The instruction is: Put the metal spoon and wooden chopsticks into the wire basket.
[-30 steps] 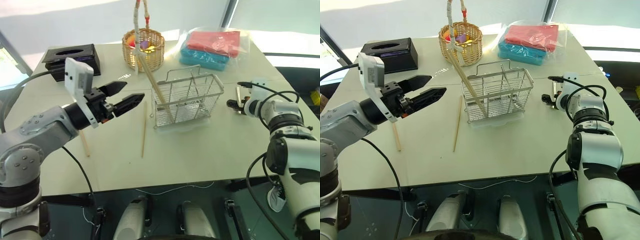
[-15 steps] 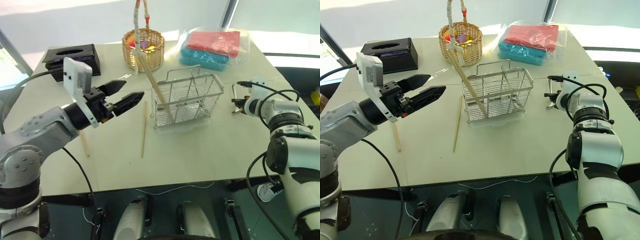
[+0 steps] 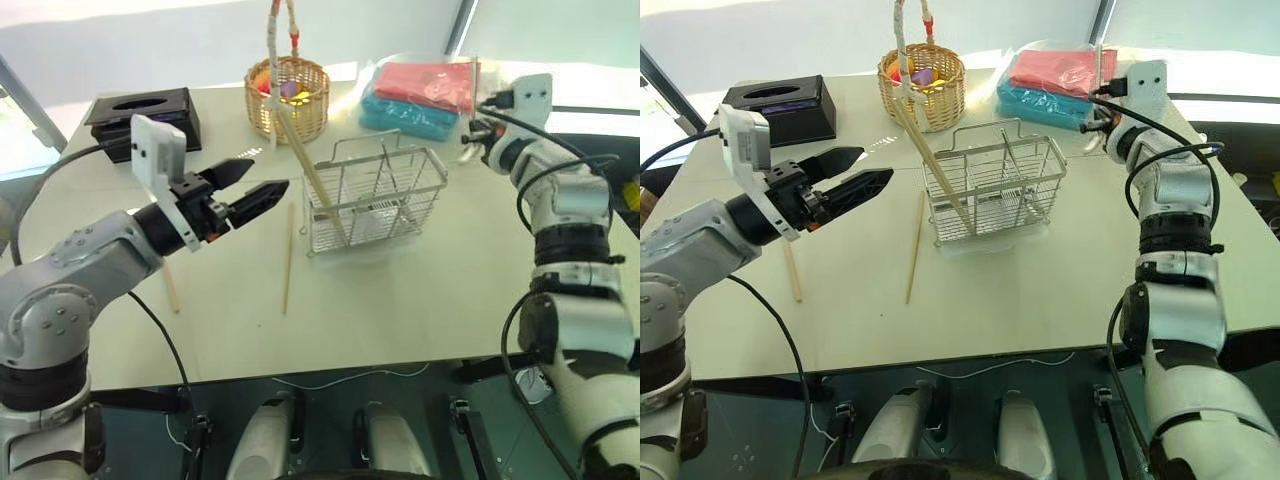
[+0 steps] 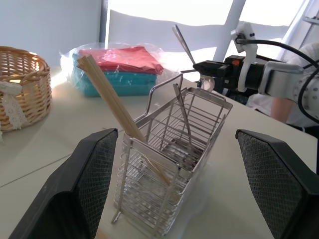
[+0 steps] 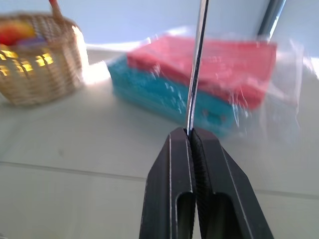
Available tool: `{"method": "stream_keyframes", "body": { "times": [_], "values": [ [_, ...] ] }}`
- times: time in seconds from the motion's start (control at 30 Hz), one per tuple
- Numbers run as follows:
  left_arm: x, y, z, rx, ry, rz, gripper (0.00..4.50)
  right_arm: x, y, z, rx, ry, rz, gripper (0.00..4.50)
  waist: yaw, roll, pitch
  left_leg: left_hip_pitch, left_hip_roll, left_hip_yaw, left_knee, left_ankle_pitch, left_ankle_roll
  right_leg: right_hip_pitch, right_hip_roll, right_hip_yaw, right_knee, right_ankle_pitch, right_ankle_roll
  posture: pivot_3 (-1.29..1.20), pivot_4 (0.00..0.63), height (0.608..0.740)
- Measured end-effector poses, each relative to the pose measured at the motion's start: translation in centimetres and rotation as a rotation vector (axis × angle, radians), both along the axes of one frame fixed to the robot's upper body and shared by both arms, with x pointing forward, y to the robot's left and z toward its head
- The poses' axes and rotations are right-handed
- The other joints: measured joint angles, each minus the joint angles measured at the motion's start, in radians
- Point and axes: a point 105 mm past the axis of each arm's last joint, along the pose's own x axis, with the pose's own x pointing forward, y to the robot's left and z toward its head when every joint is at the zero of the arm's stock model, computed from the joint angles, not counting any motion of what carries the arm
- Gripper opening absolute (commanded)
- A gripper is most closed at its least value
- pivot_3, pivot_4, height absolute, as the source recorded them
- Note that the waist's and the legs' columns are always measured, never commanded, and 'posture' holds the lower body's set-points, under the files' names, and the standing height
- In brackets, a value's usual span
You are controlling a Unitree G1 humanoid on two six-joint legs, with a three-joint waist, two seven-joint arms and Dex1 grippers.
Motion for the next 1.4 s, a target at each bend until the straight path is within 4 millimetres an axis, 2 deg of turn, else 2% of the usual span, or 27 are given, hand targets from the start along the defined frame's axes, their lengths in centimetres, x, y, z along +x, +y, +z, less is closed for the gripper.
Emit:
{"method": "stream_keyframes", "body": {
  "times": [0.13,0.23,0.3,0.37,0.5,0.6,0.87,1.07,1.33,1.4],
  "values": [
    [0.9,0.1,-0.4,-0.026,0.006,0.012,4.01,-2.9,2.5,3.4,0.031,-0.178,0.055,0.06,0.000,0.000,0.000,0.000,0.000,0.000,0.000,0.000,0.000,0.000,0.000,0.000,0.000,0.000,0.000,0.00,0.150,0.740],
    [1.7,0.7,-0.9,-0.046,0.012,0.041,4.01,-5.1,4.7,4.5,0.027,-0.268,0.127,0.06,-0.002,0.000,0.000,0.000,0.000,0.000,0.000,0.000,0.000,0.000,0.000,0.000,0.000,0.000,0.000,0.00,0.150,0.740],
    [2.0,0.9,-1.2,-0.042,0.013,0.047,4.01,-6.3,6.6,4.5,0.054,-0.285,0.192,0.06,-0.003,0.000,0.000,0.000,0.000,0.000,0.000,0.000,0.000,-0.001,0.000,0.000,0.001,0.000,0.000,0.00,0.150,0.740],
    [2.1,0.8,-1.4,-0.035,0.016,0.043,4.01,-6.8,7.5,4.2,0.078,-0.279,0.225,0.06,-0.003,0.000,0.000,0.000,0.000,0.000,0.000,0.000,0.000,-0.001,0.000,0.000,0.001,0.000,0.000,0.00,0.150,0.740],
    [2.2,0.6,-1.6,-0.033,0.018,0.027,4.01,-7.2,8.9,1.6,0.128,-0.213,0.269,0.06,-0.001,0.000,0.000,0.000,0.000,0.000,0.000,0.000,0.000,-0.002,-0.001,0.000,0.000,0.000,0.000,0.00,0.150,0.740],
    [1.6,0.2,-1.4,-0.031,0.018,-0.024,4.01,-7.1,9.1,0.7,0.150,-0.187,0.268,0.06,-0.003,0.000,0.000,0.000,0.000,0.000,0.000,0.000,0.000,-0.003,-0.001,0.001,0.000,0.000,0.000,0.00,0.150,0.740],
    [-0.6,-0.4,-0.4,0.063,-0.017,-0.137,4.01,-6.6,8.5,-0.4,0.172,-0.202,0.244,0.06,-0.004,0.000,0.000,0.000,0.000,0.000,-0.002,0.000,-0.001,-0.003,0.000,0.001,0.000,0.000,0.000,0.00,0.150,0.740],
    [-1.2,-0.4,-0.1,0.086,-0.031,-0.159,4.01,-6.1,7.5,-1.4,0.176,-0.222,0.213,0.06,-0.004,0.000,0.000,0.000,0.000,0.000,-0.002,0.000,-0.001,-0.004,-0.001,0.001,0.000,0.000,0.000,0.00,0.150,0.740],
    [-1.3,-0.5,0.0,0.079,-0.030,-0.164,4.01,-5.9,6.3,-4.1,0.173,-0.197,0.163,0.06,-0.004,0.000,0.000,0.000,0.000,0.000,-0.002,0.000,-0.001,-0.003,0.000,0.001,0.000,0.000,0.000,0.00,0.150,0.740],
    [-1.3,-0.5,0.0,0.078,-0.030,-0.160,4.01,-6.0,6.3,-4.5,0.176,-0.196,0.159,0.63,-0.004,0.000,0.000,0.000,0.000,0.000,-0.002,0.000,-0.001,-0.003,0.000,0.001,0.000,0.000,0.000,0.00,0.150,0.740]
  ]
}}
